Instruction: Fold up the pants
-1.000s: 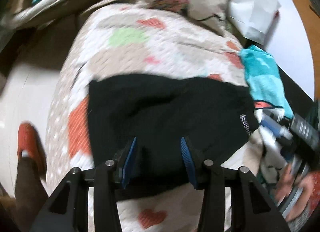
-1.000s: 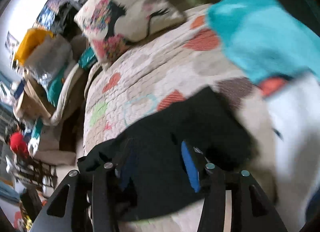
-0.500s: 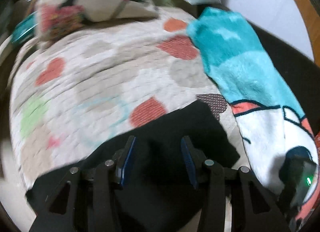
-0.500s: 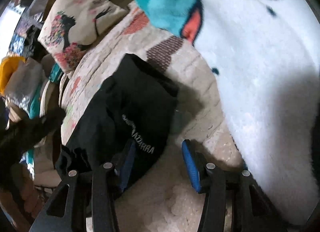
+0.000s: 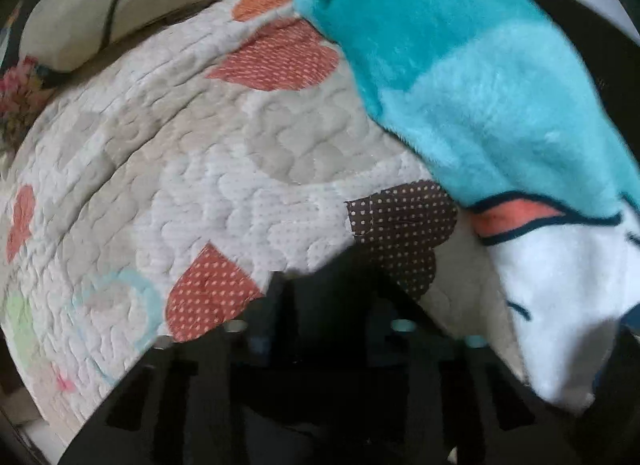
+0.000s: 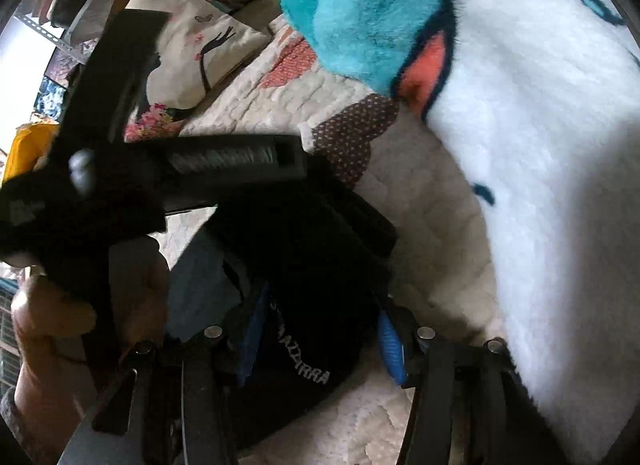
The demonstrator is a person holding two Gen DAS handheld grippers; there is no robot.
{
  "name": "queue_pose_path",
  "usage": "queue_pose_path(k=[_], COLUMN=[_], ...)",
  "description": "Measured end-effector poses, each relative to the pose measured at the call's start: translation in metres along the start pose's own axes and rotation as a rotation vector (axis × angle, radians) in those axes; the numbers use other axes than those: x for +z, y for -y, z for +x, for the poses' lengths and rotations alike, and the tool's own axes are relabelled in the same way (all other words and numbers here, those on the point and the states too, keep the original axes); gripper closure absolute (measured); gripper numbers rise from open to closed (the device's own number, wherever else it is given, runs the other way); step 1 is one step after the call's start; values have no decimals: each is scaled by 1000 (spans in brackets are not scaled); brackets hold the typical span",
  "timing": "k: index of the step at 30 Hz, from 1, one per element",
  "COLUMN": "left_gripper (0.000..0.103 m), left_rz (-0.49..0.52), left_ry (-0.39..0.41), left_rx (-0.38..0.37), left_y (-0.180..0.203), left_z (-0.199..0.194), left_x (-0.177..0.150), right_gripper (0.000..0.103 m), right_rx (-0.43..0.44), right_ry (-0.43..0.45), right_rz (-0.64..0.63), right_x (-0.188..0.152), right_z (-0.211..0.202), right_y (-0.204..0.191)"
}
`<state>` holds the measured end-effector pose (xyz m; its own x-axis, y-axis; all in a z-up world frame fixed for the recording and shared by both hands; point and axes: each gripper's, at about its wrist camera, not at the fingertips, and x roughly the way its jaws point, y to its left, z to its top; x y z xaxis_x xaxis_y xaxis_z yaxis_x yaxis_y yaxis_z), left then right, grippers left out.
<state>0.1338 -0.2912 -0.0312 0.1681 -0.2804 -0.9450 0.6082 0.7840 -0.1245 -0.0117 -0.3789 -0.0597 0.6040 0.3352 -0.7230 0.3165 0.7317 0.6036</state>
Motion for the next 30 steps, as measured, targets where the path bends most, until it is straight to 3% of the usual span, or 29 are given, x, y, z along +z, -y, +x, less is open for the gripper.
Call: queue_pose_path(k=[1,2,3,5,11,18,25,30], left_gripper=[81,83,88,88,88,88,89,89], left_rz=[-15,-27,-34,-35,-108,-248,-459,-592], left_ry=[7,18,35,61,175,282,356,370], left_rx=[-18,-30,-35,-32,-71,-92,-152,-168], left_y=[-4,-7,-9,-12,-37,-99,-166,-205], left_z=[-5,-11,-20,-36,-102,-162,-177,-163], left_x=[-1,-3,-7,-13,-40,-103,-187,-237], right_gripper=[70,76,77,79,80,80,80,80], right_rx=[26,41,59,75,134,169,196,185], right_ry=[-16,-29,-32,-24,22,46,-48,-135], right_rz=[15,27,37,16,-121,-471,-719,-881], right_x=[1,1,2,3,-4,-46,-99,-143], right_z=[1,2,0,-5,-31,-59,-42,-13], right_y=[2,2,2,-6,-48,-136,-192,-220])
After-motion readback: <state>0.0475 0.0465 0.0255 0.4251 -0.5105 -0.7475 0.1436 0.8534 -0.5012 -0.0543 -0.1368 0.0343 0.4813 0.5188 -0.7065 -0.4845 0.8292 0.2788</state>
